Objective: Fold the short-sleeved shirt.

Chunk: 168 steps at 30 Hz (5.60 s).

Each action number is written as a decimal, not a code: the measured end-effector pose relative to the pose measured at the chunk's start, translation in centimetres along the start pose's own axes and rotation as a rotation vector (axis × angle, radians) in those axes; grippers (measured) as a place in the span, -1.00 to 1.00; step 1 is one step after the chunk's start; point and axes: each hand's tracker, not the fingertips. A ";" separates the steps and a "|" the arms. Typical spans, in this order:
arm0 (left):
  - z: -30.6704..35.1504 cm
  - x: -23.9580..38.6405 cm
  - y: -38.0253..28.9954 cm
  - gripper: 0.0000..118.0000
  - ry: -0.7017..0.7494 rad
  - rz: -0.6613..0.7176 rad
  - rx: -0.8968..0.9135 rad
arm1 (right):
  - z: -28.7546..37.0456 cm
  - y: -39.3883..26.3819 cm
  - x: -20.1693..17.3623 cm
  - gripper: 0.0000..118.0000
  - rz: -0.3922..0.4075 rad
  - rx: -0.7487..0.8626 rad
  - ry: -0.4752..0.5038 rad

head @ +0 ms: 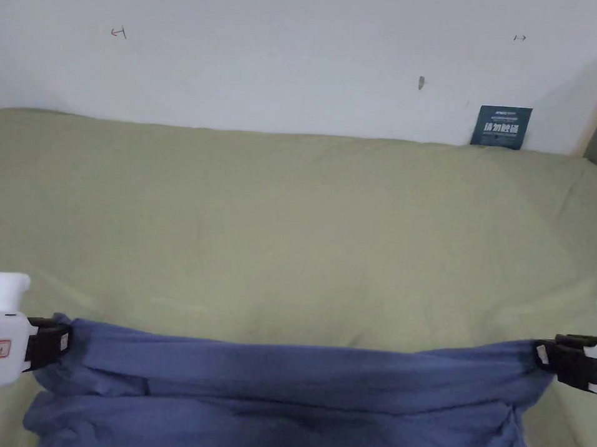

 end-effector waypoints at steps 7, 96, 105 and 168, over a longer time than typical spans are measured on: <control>3.0 -0.8 -7.2 -0.98 -0.009 -0.030 0.042 | 4.3 -8.2 -1.4 -0.94 0.029 -0.013 0.018; -8.6 -6.9 -10.4 -0.77 -0.621 0.661 -0.413 | 5.8 -4.5 -23.2 -0.99 0.086 0.545 -0.134; -4.8 -13.4 -6.7 -0.81 -0.527 0.725 -0.277 | 7.5 -4.0 -21.9 -0.99 0.067 0.588 -0.132; -4.9 1.7 -4.6 -1.00 -0.520 0.288 -0.303 | 5.6 -6.4 -19.2 -0.99 -0.011 0.463 -0.082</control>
